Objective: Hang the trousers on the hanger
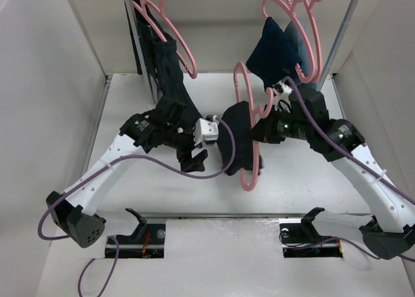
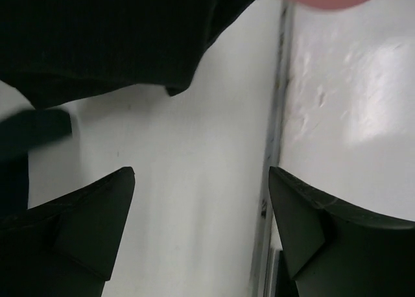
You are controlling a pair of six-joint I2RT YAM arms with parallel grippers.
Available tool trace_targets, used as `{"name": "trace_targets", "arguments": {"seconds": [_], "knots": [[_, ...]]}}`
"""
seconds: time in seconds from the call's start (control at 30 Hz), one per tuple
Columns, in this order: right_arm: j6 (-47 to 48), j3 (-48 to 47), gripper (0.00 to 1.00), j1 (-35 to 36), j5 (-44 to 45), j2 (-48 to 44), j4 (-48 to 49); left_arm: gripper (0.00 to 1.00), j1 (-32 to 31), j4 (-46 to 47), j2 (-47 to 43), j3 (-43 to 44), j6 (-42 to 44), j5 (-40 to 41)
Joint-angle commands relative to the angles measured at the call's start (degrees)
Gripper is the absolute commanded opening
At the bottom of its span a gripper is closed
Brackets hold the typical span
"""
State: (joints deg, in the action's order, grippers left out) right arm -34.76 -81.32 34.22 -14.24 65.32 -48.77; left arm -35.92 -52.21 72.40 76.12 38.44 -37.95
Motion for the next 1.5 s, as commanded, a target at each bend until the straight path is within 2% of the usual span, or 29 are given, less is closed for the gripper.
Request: {"name": "trace_targets", "arguments": {"seconds": [0.0, 0.07, 0.17, 0.2, 0.23, 0.37, 0.57, 0.77, 0.87, 0.93, 0.97, 1.0, 1.1, 1.13, 1.17, 1.23, 1.4, 1.47], "knots": [[-1.2, -11.2, 0.00, 2.4, 6.2, -0.6, -2.8, 0.82, -2.0, 1.3, -2.2, 7.4, -7.9, -13.2], [-1.9, -14.2, 0.00, 3.6, 8.5, 0.0, -4.0, 0.84, -3.9, 3.9, -2.2, 9.7, -15.9, -16.5], [-2.6, -18.3, 0.00, 5.0, 10.8, 0.6, -3.3, 0.92, -5.8, 13.5, -1.6, 10.3, -26.7, -18.5], [-2.6, -19.1, 0.00, 5.5, 12.3, 1.6, -2.5, 0.94, -5.8, 19.6, -1.6, 10.3, -30.2, -19.2], [-2.6, -20.4, 0.00, 5.5, 12.8, 2.2, -1.9, 0.97, -6.3, 22.8, -0.8, 10.9, -37.2, -19.8], [-1.4, -23.6, 0.00, 5.5, 13.9, 6.9, 1.0, 1.00, -7.6, 33.9, 5.3, 14.4, -49.0, -19.8], [-0.1, -29.2, 0.00, 5.5, 15.6, 12.1, 2.5, 1.00, -8.7, 36.0, 12.1, 21.1, -54.1, -18.1], [0.4, -30.4, 0.00, 5.5, 15.6, 15.0, 5.0, 1.00, -10.0, 29.9, 14.3, 17.7, -49.5, -6.5], [0.4, -30.4, 0.00, 5.5, 14.9, 15.5, 5.6, 1.00, -10.0, 28.1, 12.9, 15.5, -48.2, -3.4], [0.4, -29.9, 0.00, 5.5, 13.3, 16.1, 6.2, 0.93, -10.0, 28.1, 12.9, 13.5, -48.2, -4.0], [-0.2, -29.2, 0.00, 5.5, 12.7, 16.6, 7.1, 0.87, -10.0, 29.1, 12.9, 13.0, -48.7, -5.0], [-0.2, -28.6, 0.00, 5.5, 12.0, 16.6, 7.6, 0.67, -10.0, 29.7, 12.9, 13.0, -49.2, -7.0], [-0.7, -26.7, 0.00, 5.5, 11.0, 17.1, 8.4, 0.40, -10.0, 31.5, 13.6, 12.5, -50.5, -10.2], [-0.7, -26.2, 0.00, 5.5, 10.5, 17.1, 9.0, 0.25, -10.0, 31.5, 13.6, 12.5, -51.0, -11.9], [-0.7, -25.3, 0.00, 5.5, 10.5, 17.1, 9.0, 0.15, -9.4, 32.1, 13.6, 12.5, -51.0, -12.6], [-1.3, -24.2, 0.00, 4.9, 9.7, 17.1, 9.7, 0.00, -8.0, 32.8, 13.6, 11.3, -53.4, -14.9], [-1.3, -20.0, 0.00, 3.7, 7.6, 16.0, 12.1, 0.00, -4.5, 36.6, 11.5, 7.9, -58.7, -20.2], [-1.3, -17.9, 0.00, 2.8, 3.6, 15.5, 14.0, 0.00, -2.8, 36.6, 10.6, 7.3, -59.5, -22.8]]}}
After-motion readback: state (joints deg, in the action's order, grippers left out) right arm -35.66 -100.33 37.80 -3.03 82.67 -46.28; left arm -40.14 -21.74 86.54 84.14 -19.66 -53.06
